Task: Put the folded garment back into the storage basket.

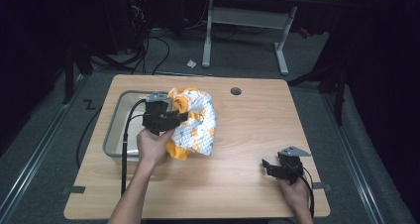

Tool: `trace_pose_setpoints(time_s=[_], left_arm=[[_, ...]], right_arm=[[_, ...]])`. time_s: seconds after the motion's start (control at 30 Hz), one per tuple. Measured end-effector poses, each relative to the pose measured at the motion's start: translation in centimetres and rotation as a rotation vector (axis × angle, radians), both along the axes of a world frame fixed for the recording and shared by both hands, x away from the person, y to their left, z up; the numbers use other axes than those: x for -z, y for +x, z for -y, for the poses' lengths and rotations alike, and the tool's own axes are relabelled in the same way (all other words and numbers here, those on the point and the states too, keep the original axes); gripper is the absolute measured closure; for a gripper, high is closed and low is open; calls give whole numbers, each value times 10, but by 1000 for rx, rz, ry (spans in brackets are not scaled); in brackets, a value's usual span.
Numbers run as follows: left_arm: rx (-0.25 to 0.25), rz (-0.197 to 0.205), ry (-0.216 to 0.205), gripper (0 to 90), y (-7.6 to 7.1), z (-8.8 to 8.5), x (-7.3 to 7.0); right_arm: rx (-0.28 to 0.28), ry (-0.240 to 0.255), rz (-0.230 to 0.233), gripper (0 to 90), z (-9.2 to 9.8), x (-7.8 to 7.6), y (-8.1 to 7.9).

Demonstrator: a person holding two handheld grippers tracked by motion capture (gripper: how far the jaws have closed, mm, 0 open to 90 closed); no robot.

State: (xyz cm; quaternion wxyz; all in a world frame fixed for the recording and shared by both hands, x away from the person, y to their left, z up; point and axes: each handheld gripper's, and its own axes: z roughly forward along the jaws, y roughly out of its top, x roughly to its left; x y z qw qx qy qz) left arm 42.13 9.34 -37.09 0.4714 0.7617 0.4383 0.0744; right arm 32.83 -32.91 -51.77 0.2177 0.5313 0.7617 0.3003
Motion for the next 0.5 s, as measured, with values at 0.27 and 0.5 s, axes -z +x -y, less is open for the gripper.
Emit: trace_pose_setpoints(time_s=[0.27, 0.5], left_arm=[[-29, 17, -2, 734, -2, -17, -7], [-67, 25, 14, 734, -1, -34, -10]], right_arm=[[0, 0, 0, 268, 0, 0, 0], [0, 0, 0, 268, 0, 0, 0]])
